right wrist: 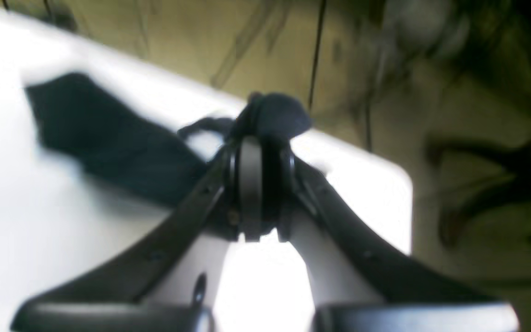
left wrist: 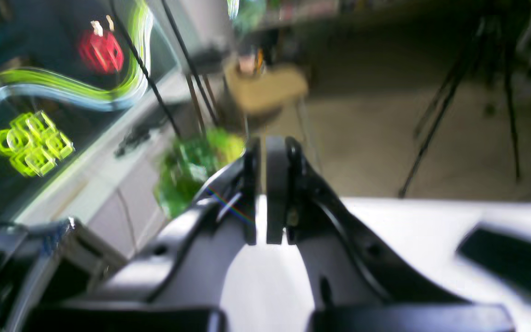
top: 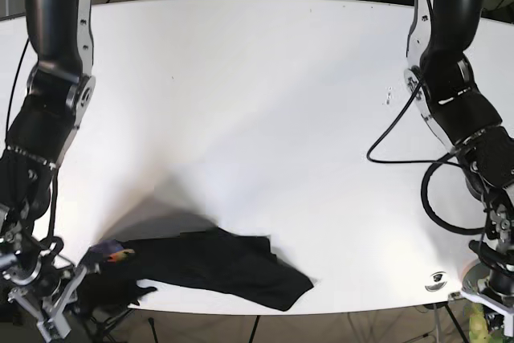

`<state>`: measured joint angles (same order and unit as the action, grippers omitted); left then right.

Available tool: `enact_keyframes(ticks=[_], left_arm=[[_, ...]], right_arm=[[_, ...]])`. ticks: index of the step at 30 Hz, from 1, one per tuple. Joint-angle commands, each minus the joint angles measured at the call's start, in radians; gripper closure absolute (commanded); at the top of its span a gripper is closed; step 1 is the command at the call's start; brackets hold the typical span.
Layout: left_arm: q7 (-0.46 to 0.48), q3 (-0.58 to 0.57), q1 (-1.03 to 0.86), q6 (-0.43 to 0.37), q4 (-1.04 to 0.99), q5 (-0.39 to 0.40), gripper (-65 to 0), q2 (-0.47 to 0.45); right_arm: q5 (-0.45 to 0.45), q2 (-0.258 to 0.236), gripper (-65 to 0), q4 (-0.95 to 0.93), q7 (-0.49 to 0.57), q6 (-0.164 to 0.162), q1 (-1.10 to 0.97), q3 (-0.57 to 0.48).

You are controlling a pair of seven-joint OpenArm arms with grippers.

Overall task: Fold the T-shirt properly
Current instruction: 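Lift the shirt with both grippers and swing it over the table, then release with the left gripper and drag the shirt with the right gripper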

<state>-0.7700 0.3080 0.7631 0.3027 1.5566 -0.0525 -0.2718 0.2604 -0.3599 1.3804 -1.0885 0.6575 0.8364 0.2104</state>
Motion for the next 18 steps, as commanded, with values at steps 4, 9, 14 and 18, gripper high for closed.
enact_keyframes(ticks=[4, 9, 14, 18], left_arm=[[0.031, -0.002, -0.118, -0.003, 0.055, 0.062, 0.0, 0.024], [0.033, -0.002, -0.259, -0.003, 0.103, 0.087, -10.7, 0.065], [0.034, -0.003, -0.345, -0.003, 0.129, 0.089, -10.8, 0.125], [0.034, -0.007, -0.374, -0.003, 0.124, 0.089, -8.2, 0.165]], right_arm=[[0.037, 0.023, -2.2, 0.132, 0.054, 0.005, -0.134, 0.042], [0.035, 0.058, -2.2, 0.239, 0.049, 0.005, -0.299, 0.097], [0.035, 0.083, -2.2, 0.328, 0.049, 0.005, -0.452, 0.103], [0.037, 0.095, -2.2, 0.390, 0.049, 0.005, -0.570, 0.114]])
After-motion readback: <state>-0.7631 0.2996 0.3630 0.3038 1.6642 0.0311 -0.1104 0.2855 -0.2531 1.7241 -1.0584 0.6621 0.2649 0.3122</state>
